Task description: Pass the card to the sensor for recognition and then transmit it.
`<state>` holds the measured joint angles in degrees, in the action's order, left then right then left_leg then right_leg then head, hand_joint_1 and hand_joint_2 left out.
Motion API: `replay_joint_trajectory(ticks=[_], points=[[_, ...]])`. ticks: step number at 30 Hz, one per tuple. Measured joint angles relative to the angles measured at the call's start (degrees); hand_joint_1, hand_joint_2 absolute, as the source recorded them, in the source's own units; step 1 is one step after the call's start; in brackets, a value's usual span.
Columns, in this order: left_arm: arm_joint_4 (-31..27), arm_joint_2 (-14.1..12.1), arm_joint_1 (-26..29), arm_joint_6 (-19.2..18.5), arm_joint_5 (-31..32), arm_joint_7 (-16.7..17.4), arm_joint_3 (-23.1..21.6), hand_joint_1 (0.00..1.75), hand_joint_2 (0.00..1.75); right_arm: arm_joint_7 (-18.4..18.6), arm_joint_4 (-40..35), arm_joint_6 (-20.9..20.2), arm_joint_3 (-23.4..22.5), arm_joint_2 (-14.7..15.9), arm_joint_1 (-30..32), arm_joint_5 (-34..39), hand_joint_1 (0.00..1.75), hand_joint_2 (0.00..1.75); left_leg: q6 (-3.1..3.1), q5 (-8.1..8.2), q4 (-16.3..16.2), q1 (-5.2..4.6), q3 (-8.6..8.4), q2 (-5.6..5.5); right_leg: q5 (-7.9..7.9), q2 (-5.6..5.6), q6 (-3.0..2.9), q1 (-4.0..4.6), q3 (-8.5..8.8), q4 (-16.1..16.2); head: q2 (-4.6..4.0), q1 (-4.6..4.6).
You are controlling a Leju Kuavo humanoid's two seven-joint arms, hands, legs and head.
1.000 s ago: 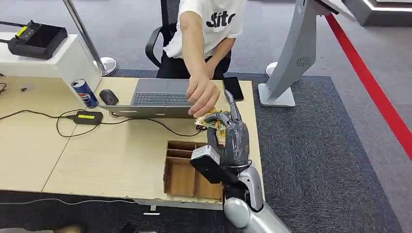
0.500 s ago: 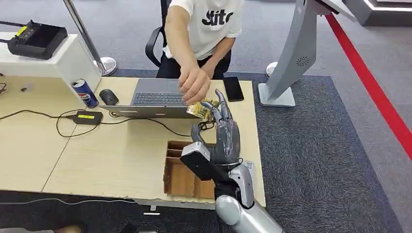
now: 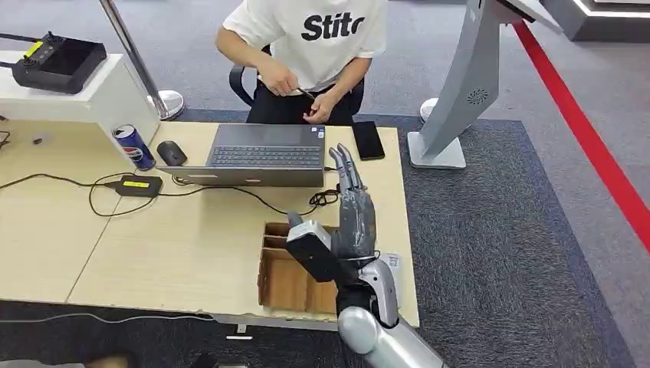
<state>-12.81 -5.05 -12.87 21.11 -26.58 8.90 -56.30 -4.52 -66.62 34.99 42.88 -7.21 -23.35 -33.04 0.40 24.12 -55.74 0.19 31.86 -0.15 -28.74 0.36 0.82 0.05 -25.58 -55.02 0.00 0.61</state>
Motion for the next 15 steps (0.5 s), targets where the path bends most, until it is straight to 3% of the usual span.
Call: replay_joint_trajectory(ticks=[7,15], points=[[0.0,0.0,0.3,0.0,0.0,-0.4,0.0,0.00,1.75,0.9,-1.4,-3.4,0.0,0.7,0.4,6.1,0.00,1.75,0.00,0.00,0.0,0.00,0.00,0.00,0.00,0.00,0.00,0.00,-0.02,0.0,0.00,-0.02],[0.0,-0.3,0.6,0.0,0.0,-0.6,0.0,0.00,1.75,5.3,-6.0,-7.1,0.0,3.6,1.5,2.5,0.00,1.75,0.00,0.00,0.0,0.00,0.00,0.00,0.00,0.00,0.00,-0.02,-0.02,0.0,0.00,0.00]])
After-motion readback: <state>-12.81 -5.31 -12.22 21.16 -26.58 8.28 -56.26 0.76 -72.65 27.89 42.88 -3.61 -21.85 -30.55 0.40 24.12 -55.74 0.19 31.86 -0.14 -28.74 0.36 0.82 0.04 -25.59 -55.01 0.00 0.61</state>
